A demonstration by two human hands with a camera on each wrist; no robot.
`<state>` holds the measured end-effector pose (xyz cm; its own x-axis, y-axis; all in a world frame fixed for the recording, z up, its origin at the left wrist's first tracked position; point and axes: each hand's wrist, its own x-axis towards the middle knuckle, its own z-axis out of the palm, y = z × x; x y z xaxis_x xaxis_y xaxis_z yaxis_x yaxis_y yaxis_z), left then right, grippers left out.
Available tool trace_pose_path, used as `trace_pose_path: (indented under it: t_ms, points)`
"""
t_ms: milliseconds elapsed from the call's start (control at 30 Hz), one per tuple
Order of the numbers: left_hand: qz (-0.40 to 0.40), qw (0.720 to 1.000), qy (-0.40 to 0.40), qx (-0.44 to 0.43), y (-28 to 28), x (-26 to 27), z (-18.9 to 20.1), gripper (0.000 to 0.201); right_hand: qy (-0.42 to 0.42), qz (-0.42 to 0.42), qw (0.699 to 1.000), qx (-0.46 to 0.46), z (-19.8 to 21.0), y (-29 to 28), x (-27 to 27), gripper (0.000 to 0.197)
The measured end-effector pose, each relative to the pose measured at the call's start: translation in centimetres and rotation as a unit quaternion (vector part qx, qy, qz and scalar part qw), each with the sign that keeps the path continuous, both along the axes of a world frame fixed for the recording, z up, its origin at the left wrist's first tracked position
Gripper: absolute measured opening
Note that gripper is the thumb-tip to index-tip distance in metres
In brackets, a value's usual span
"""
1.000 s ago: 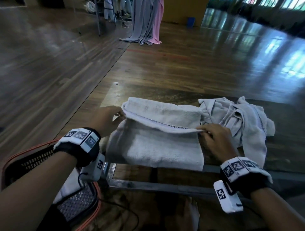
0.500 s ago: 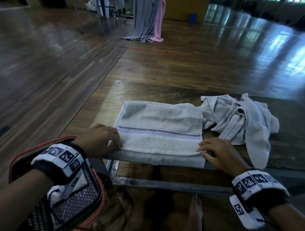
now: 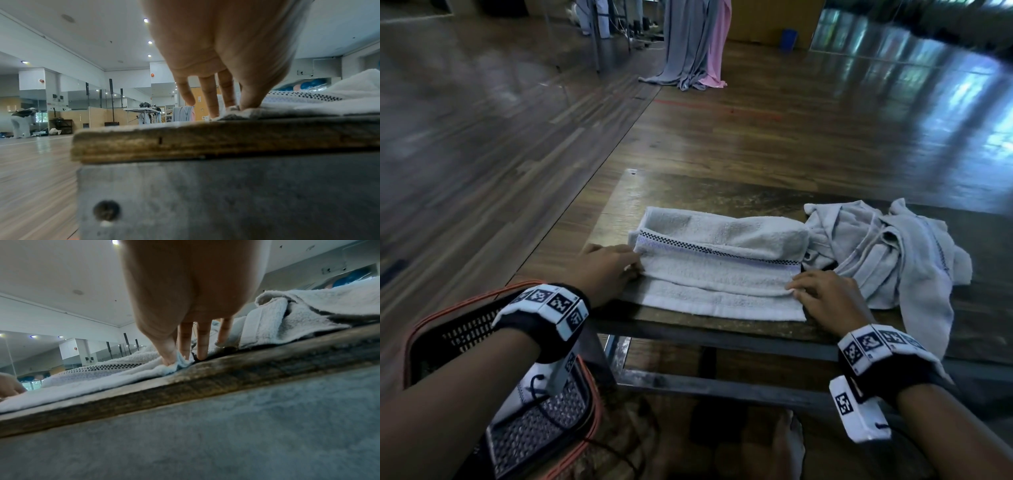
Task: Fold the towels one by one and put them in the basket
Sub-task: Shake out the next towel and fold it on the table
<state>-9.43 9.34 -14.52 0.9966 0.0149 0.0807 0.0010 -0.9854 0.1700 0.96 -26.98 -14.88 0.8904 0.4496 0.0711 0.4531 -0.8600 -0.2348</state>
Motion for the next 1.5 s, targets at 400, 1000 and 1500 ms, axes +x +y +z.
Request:
trace_pose_path:
  t_ms: [400, 1000, 1500]
  points:
    - [-0.038, 0.987, -0.153, -0.012, 0.6, -2.8, 1.7, 0.007, -0.09, 0.004, 0.994, 0.061, 0.8, -0.7, -0.9, 0.018]
    - [-0.073, 0.995, 0.0, -0.074, 1.6, -5.5, 0.1, 0.03, -0.016, 0.129, 0.99, -0.057, 0.2, -2.0, -4.3, 0.036]
    - [-0.031, 0.998, -0.038, -0.024, -2.0, -8.5, 3.1, 0.005, -0.036, 0.031, 0.993, 0.104, 2.5, -3.3, -8.4, 0.016]
